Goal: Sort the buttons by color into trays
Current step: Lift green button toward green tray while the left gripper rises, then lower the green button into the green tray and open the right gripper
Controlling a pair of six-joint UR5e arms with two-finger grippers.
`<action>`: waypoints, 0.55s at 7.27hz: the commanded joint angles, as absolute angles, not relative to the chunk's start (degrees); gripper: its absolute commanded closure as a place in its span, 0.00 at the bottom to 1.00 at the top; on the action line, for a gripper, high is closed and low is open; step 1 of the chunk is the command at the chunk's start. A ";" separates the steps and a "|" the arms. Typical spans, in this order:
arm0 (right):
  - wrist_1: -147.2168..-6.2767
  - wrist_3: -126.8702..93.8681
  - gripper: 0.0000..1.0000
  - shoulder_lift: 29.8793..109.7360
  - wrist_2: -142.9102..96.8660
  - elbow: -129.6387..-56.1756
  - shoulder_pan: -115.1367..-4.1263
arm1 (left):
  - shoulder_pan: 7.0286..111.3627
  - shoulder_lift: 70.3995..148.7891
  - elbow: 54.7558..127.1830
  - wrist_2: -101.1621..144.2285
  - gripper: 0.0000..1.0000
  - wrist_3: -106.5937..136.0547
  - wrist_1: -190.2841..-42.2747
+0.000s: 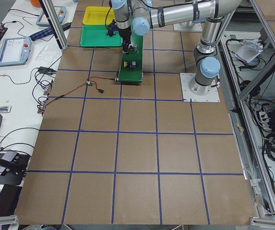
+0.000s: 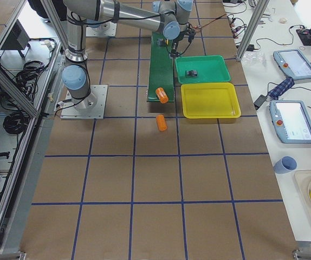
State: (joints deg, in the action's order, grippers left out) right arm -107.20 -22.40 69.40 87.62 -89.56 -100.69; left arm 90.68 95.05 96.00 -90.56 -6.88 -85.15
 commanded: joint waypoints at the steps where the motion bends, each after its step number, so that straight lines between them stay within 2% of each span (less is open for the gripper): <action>1: -113.79 -21.19 1.00 62.70 87.63 -84.92 -100.63 | 93.25 90.81 95.97 -95.87 0.00 -6.86 -85.70; 4: -118.38 -19.69 1.00 58.71 87.80 -84.46 -100.63 | 93.08 88.51 96.06 -94.22 0.00 -6.24 -85.34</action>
